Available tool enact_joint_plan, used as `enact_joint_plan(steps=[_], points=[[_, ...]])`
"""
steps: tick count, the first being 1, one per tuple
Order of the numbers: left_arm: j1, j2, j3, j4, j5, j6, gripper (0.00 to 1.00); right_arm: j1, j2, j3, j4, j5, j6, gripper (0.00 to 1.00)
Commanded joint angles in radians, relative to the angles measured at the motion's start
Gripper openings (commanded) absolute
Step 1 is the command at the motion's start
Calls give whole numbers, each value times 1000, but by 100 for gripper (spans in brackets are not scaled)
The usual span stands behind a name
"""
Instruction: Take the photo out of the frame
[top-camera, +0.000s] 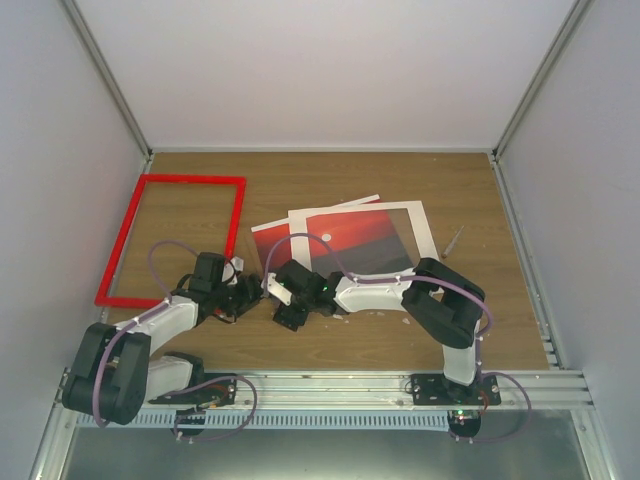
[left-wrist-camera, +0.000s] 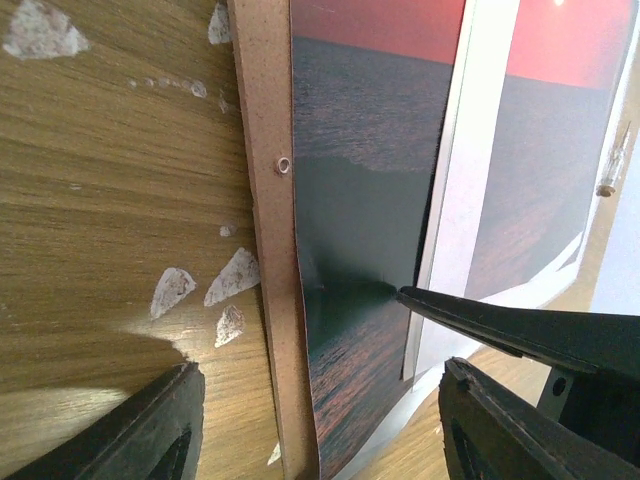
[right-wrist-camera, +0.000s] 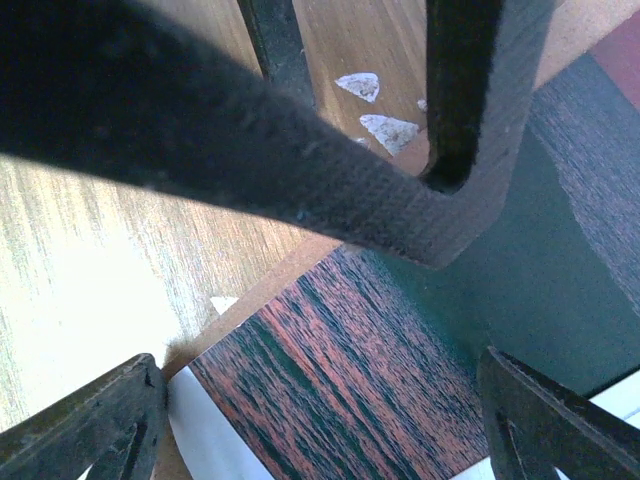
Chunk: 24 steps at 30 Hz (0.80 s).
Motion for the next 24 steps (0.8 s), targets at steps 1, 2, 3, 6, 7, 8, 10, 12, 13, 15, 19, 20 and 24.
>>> enact_joint_plan(steps=[1, 2, 3, 6, 7, 8, 10, 12, 13, 15, 19, 20, 24], points=[[-3, 6, -14, 44, 18, -5, 65, -11, 37, -4, -51, 52, -2, 82], [-4, 6, -13, 46, 21, -5, 65, -11, 37, -4, -51, 51, -1, 80], [-4, 5, -13, 47, 23, -8, 65, -12, 34, -4, -51, 53, 0, 79], [-4, 5, -14, 54, 38, -16, 65, -11, 22, -8, -47, 51, 2, 77], [-5, 2, -15, 59, 45, -19, 65, -11, 16, -10, -45, 50, 3, 76], [-4, -1, -14, 63, 53, -25, 65, -12, 8, -13, -42, 50, 5, 75], [-5, -12, -12, 72, 65, -39, 65, -14, -6, -18, -39, 52, 8, 75], [-5, -24, -9, 75, 71, -50, 65, -17, -21, -24, -32, 56, 13, 73], [-4, -27, -8, 81, 77, -56, 65, -18, -30, -29, -24, 57, 15, 73], [-4, -29, -11, 86, 87, -80, 65, -20, -48, -38, -12, 57, 20, 72], [-5, -10, -21, 159, 107, -123, 63, -24, -70, -48, -2, 54, 23, 72], [-4, 0, -21, 174, 113, -131, 62, -24, -72, -50, 1, 53, 24, 72], [-8, 48, -7, 221, 132, -149, 59, -25, -88, -62, 19, 45, 31, 72]])
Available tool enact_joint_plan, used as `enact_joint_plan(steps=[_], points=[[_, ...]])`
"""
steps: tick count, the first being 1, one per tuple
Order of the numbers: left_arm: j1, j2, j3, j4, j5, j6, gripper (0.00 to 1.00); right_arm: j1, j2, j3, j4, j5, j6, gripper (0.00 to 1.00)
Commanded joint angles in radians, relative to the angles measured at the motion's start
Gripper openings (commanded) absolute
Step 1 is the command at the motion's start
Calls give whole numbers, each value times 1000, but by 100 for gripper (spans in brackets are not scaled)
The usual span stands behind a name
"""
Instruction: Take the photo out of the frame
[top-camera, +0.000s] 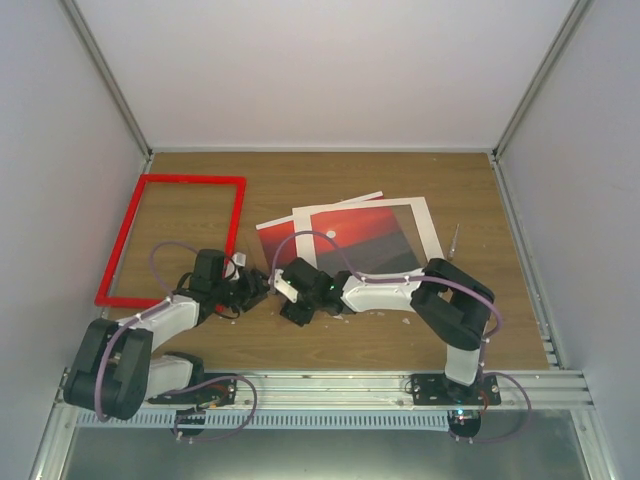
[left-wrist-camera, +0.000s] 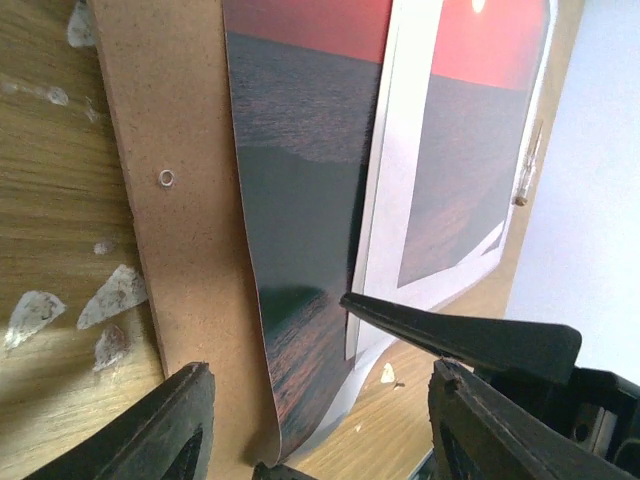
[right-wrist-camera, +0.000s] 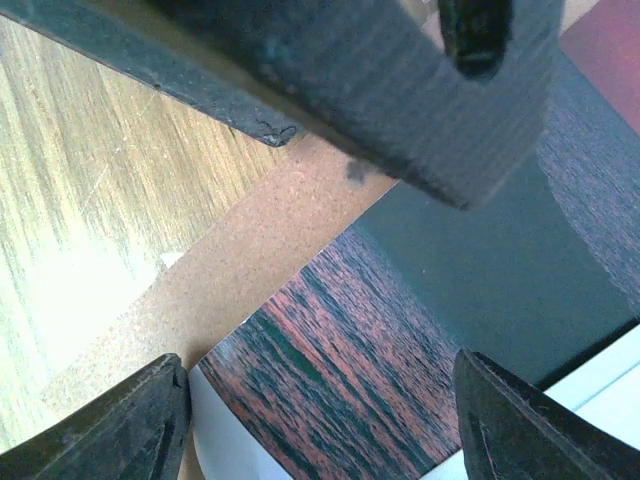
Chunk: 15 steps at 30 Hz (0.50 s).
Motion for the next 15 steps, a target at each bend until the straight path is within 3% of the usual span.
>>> enact_joint_plan(steps=[1, 15], points=[[-8, 50, 2, 111, 39, -38, 59, -7, -45, -22, 25, 13, 17, 71], [-32, 177, 21, 201, 55, -69, 59, -11, -72, -40, 54, 26, 28, 64]])
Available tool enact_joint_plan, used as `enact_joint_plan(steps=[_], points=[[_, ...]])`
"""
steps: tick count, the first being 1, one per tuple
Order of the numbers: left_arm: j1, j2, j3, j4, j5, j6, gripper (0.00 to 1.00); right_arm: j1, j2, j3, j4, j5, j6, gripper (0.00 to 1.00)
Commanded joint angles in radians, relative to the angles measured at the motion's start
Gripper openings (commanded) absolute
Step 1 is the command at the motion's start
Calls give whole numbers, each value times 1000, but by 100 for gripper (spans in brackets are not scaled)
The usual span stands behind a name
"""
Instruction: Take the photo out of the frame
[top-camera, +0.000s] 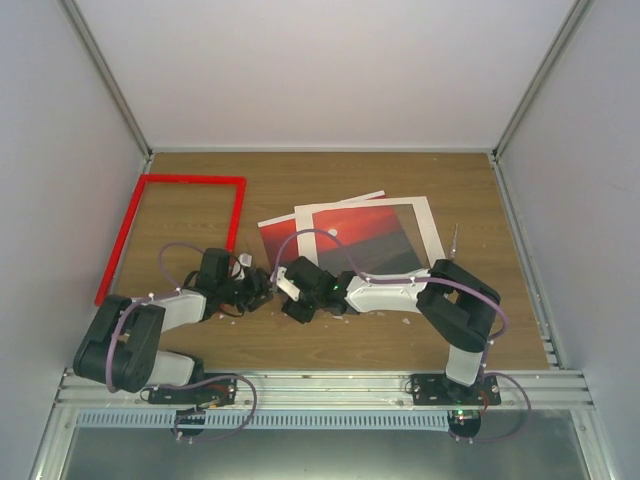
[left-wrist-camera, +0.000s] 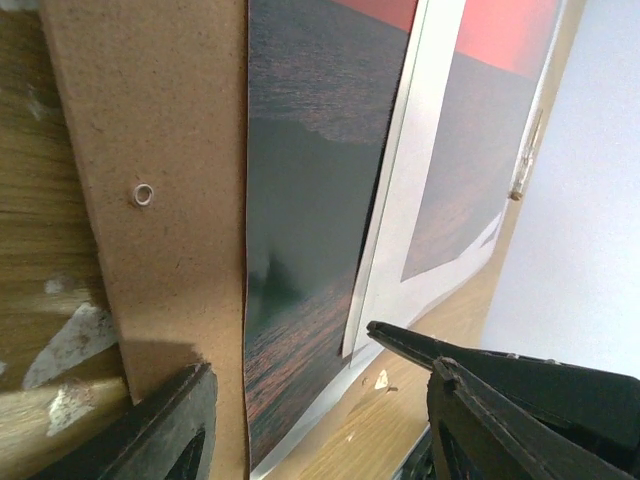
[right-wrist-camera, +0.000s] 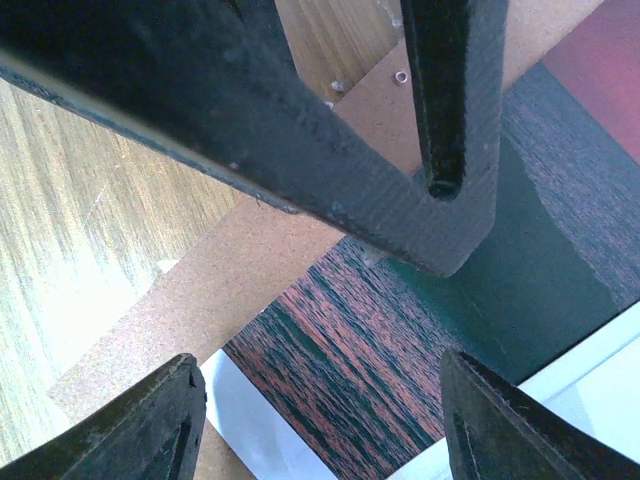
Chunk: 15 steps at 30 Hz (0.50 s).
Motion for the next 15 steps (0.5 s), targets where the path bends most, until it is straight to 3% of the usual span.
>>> enact_joint_plan(steps=[1, 8, 15], points=[[-14, 33, 20, 66, 11, -18, 59, -7, -39, -12, 32, 21, 12, 64], [-21, 76, 34, 67, -8, -19, 59, -8, -40, -12, 23, 18, 5, 66], [-6, 33, 24, -4, -73, 14, 59, -8, -17, -2, -28, -13, -29, 84]])
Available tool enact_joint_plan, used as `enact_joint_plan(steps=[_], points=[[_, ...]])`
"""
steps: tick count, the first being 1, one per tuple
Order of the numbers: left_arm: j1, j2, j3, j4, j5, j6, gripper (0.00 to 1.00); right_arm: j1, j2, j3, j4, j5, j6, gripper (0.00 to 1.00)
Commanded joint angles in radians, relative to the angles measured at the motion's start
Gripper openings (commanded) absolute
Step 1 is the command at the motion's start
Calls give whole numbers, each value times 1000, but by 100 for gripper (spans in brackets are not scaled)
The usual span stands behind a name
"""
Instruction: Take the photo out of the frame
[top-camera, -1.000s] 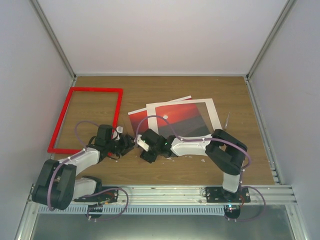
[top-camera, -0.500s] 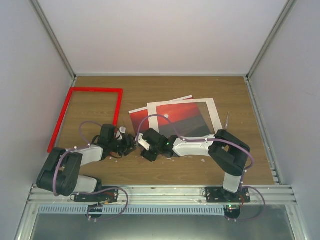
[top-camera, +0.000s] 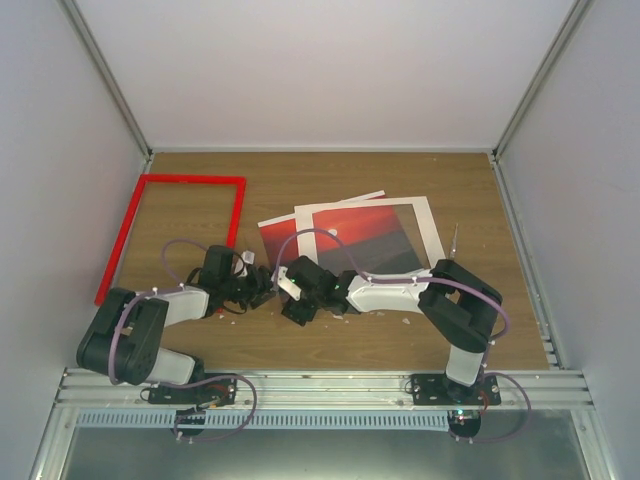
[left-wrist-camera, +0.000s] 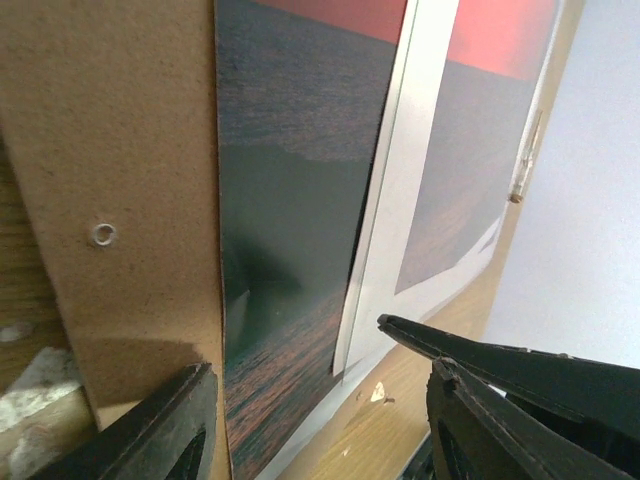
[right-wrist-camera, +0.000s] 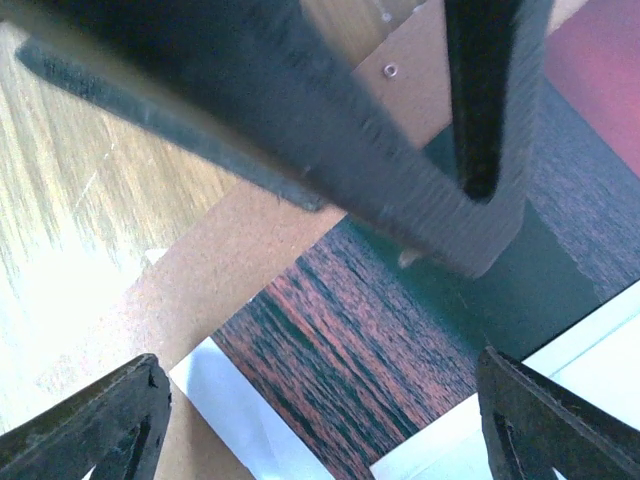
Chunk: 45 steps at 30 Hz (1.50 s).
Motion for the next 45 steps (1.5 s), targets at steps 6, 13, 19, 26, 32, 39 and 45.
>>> enact_joint_plan(steps=[6, 13, 19, 26, 32, 39, 45], points=[[23, -24, -13, -69, -98, 46, 59, -1, 40, 28, -43, -45, -35, 89], [24, -7, -30, -53, -99, 45, 58, -2, 78, 37, -40, 6, -29, 88], [24, 3, -42, -41, -94, 47, 57, -2, 64, 27, -28, 16, -20, 79], [25, 6, -40, -40, -88, 49, 58, -3, 71, 34, -27, 17, -11, 66], [24, 12, -41, -34, -85, 50, 57, -4, 76, 43, -30, 2, -2, 61], [25, 21, -49, -26, -84, 45, 57, -4, 65, 58, -64, -53, -6, 85], [26, 21, -51, -30, -90, 46, 57, -3, 104, 80, -87, -22, -3, 88]])
